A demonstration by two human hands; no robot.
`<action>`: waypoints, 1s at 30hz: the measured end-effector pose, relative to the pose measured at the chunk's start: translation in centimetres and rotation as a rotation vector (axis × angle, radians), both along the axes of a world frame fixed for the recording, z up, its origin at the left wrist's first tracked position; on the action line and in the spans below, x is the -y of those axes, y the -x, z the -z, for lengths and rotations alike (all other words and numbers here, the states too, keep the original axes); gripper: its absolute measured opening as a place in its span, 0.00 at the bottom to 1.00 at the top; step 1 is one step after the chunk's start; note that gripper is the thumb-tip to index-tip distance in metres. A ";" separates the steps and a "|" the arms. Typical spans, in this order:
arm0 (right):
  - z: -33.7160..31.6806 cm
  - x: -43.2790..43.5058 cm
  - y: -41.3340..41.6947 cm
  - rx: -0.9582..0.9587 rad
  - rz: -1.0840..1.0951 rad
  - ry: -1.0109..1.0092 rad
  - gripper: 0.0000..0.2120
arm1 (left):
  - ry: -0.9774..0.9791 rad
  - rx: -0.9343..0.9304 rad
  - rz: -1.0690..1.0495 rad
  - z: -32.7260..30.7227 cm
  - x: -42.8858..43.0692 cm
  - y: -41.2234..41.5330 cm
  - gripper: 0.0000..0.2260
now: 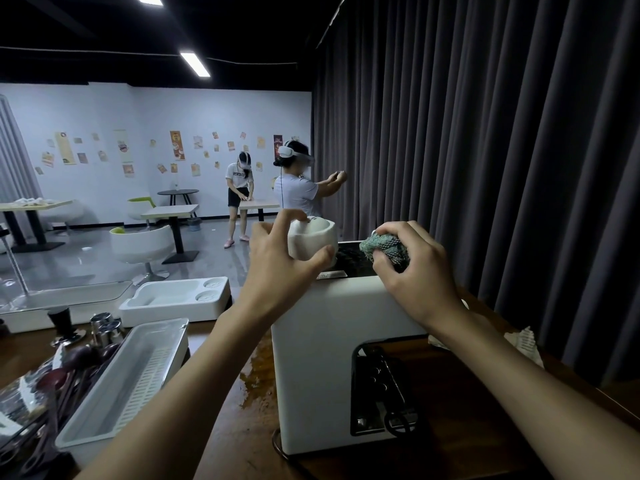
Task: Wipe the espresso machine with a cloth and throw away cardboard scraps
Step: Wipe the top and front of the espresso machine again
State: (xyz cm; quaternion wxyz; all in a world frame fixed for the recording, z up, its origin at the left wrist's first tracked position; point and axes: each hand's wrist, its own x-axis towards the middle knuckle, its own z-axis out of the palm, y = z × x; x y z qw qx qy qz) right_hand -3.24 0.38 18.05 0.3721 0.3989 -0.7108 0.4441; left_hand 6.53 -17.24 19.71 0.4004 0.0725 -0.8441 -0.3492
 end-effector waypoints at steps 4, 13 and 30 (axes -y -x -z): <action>0.0 0.1 0.0 0.004 -0.003 0.007 0.11 | 0.002 -0.015 0.030 0.2 0.2 0.1 0.21; 0.0 0.1 0.1 0.010 0.000 0.002 0.12 | -0.014 -0.051 0.036 0.3 0.3 0.1 0.25; 0.0 0.0 0.0 0.012 0.003 0.007 0.12 | -0.026 -0.084 0.031 0.2 0.5 0.3 0.22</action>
